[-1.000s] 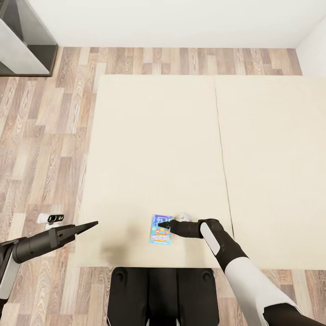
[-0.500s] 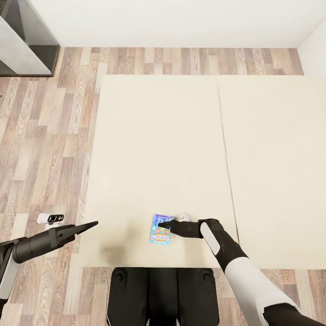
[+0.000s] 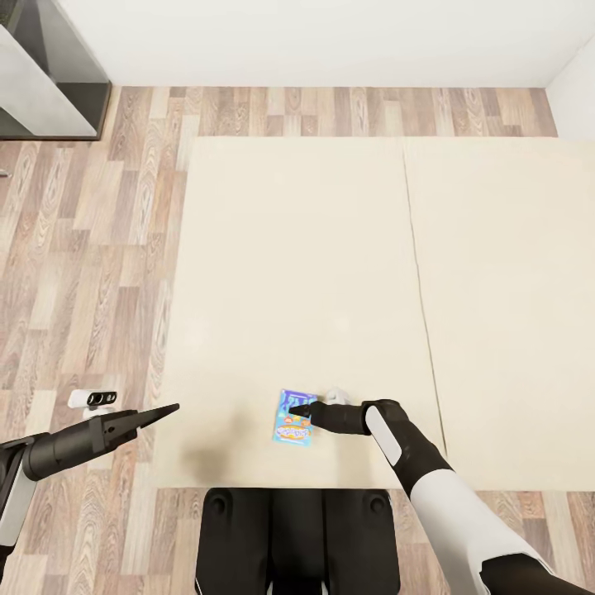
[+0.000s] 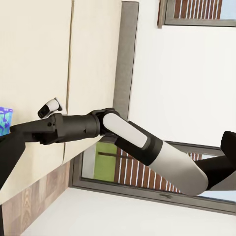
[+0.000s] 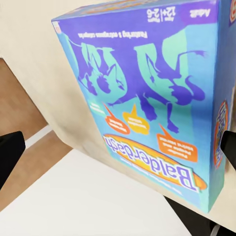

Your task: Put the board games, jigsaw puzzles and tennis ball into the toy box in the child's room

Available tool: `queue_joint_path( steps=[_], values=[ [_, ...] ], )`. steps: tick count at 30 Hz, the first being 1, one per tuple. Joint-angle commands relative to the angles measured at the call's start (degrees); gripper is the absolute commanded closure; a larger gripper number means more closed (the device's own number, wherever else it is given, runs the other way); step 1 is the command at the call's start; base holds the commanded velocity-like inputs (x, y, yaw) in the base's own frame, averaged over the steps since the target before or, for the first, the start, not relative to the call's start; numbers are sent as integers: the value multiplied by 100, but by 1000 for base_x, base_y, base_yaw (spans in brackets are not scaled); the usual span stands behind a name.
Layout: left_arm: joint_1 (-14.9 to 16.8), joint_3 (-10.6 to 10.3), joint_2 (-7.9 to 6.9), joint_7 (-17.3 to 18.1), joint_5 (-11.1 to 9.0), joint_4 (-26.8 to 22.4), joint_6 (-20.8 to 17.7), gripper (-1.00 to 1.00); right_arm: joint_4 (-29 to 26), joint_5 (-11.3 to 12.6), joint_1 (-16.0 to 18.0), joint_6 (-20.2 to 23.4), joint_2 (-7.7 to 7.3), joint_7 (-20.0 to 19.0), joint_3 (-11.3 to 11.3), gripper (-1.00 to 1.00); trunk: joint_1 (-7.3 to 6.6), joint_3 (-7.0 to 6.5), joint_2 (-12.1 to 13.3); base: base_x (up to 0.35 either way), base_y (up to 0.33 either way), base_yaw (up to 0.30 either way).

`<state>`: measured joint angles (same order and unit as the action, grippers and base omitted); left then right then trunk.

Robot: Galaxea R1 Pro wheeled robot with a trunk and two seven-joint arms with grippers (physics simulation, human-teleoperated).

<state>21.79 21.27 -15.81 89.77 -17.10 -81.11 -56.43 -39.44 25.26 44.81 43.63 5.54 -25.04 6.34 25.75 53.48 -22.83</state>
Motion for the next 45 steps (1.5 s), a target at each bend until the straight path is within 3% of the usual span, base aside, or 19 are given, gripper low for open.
queue_joint_path(
  steps=[1,45],
  values=[
    [1,2,-1,23,5,-1,-61,-100,-5,-3,1,23,0,-10,-1,-100,3,6,-9,0,17,0],
    [1,0,-1,23,5,-1,-61,-100,-4,-3,10,32,-7,-10,-1,-100,3,6,-9,0,35,0]
  ],
)
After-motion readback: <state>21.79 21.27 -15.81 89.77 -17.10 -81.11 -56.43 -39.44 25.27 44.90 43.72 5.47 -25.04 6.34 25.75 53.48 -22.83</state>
